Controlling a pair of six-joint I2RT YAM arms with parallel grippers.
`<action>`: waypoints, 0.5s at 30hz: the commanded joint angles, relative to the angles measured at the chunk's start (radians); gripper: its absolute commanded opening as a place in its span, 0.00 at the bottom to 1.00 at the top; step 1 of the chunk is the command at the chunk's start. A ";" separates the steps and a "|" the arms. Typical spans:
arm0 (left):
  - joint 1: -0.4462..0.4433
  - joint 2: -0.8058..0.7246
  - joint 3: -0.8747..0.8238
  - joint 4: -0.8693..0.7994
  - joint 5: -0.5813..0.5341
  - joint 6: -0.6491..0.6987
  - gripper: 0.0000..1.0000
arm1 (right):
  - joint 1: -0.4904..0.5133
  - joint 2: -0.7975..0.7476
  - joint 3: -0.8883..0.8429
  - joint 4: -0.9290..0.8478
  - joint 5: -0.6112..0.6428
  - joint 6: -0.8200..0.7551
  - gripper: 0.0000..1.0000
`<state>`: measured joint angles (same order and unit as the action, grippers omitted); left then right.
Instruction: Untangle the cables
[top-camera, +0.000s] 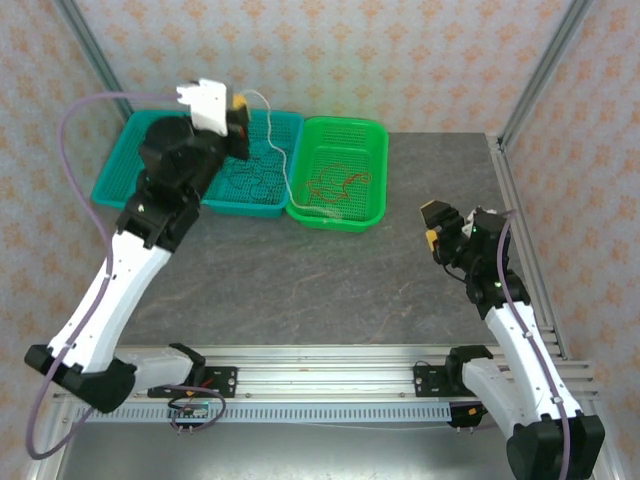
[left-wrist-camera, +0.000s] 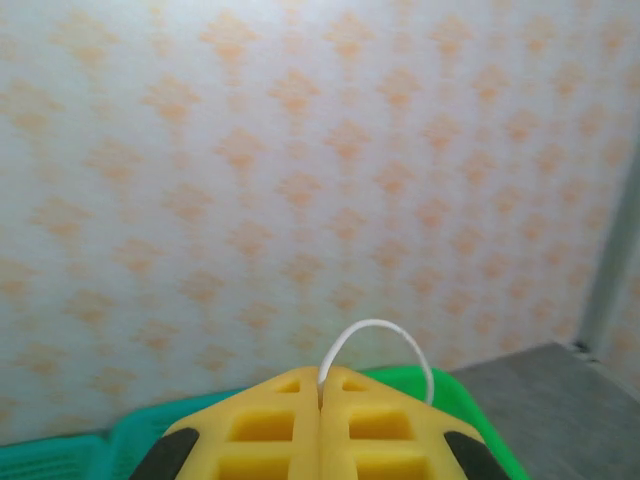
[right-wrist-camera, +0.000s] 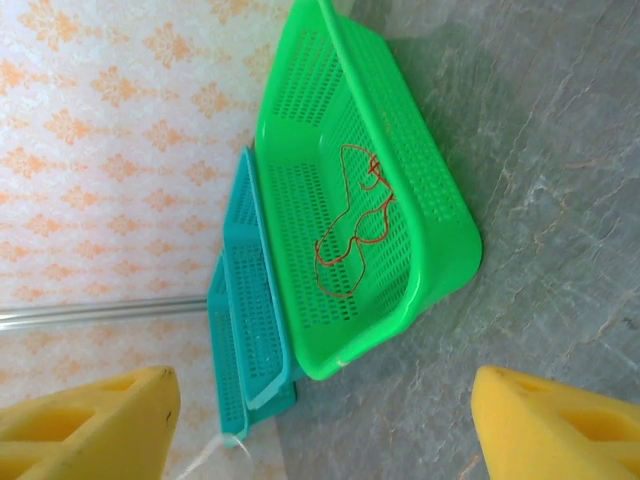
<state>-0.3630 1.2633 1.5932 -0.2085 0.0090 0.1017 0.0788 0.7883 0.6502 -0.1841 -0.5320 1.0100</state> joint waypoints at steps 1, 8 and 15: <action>0.098 0.108 0.136 -0.079 -0.006 0.073 0.00 | 0.007 -0.010 0.028 0.027 -0.047 -0.008 0.78; 0.299 0.431 0.554 -0.211 0.064 0.045 0.00 | 0.007 -0.013 0.023 0.018 -0.043 0.021 0.79; 0.487 0.692 0.848 -0.335 0.136 -0.093 0.00 | 0.007 -0.028 0.027 -0.008 -0.047 0.006 0.82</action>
<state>0.0643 1.9106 2.3554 -0.4480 0.0872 0.0856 0.0792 0.7830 0.6502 -0.1879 -0.5648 1.0206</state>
